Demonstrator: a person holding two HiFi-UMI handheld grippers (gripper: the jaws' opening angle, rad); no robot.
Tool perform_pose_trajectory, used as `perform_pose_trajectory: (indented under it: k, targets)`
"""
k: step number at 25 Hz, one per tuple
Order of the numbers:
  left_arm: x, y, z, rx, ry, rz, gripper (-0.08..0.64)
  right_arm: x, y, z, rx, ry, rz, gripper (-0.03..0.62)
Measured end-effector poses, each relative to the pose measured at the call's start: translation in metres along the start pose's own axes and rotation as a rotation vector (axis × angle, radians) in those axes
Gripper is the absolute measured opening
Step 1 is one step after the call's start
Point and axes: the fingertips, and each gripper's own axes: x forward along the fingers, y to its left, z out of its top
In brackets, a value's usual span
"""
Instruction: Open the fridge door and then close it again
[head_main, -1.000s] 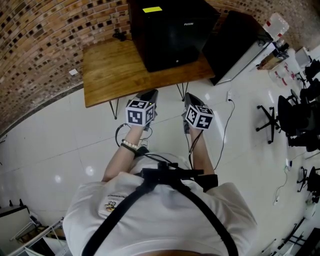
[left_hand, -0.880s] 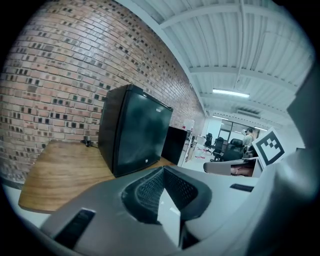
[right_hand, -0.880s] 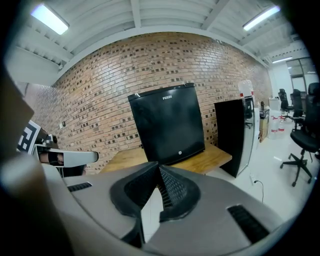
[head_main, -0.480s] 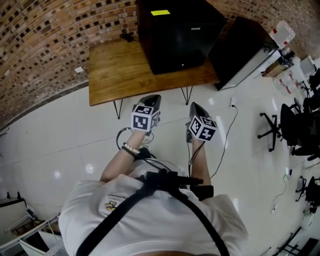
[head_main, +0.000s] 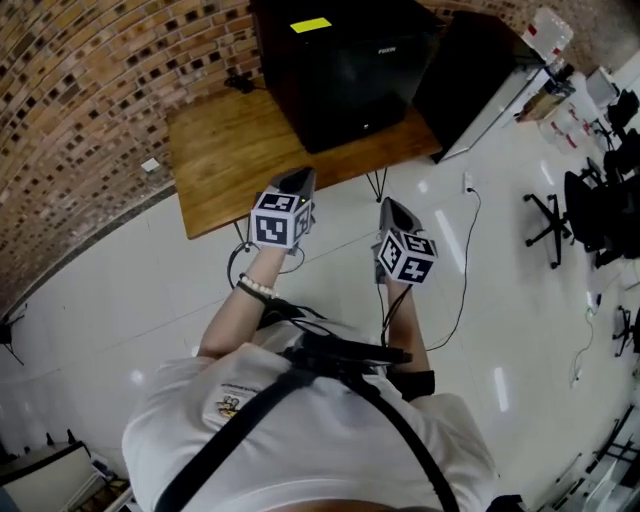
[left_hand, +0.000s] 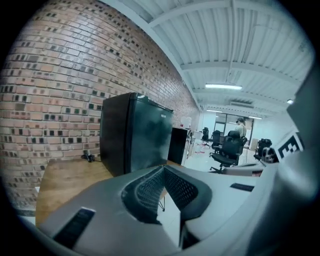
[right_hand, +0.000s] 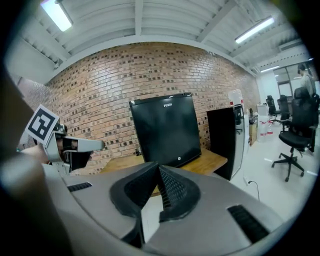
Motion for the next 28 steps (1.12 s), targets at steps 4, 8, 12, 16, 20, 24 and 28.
perform_pose_trajectory:
  k: [4,8,12,16,20,24,28]
  targets:
    - [0.01,0.058,0.058,0.029,-0.069,-0.103,0.002,0.05,0.031,-0.019,0.055,0.013,-0.116,0.003]
    - [0.018,0.111,0.093,0.073,-0.079,-0.196,0.031,0.105,0.082,-0.039,0.103,0.041,-0.188,0.003]
    - [0.025,0.14,0.104,0.103,-0.076,-0.258,0.035,0.135,0.123,-0.058,0.178,0.055,-0.233,0.003]
    - [0.034,0.151,0.121,0.106,-0.115,-0.28,0.067,0.147,0.142,-0.058,0.158,0.057,-0.249,0.003]
    - [0.03,0.151,0.127,0.112,-0.125,-0.308,0.067,0.145,0.151,-0.044,0.142,0.02,-0.268,0.003]
    - [0.027,0.16,0.131,0.101,-0.131,-0.298,0.067,0.151,0.158,-0.036,0.113,0.019,-0.262,0.003]
    - [0.023,0.168,0.136,0.094,-0.141,-0.284,0.067,0.158,0.164,-0.036,0.097,0.032,-0.248,0.004]
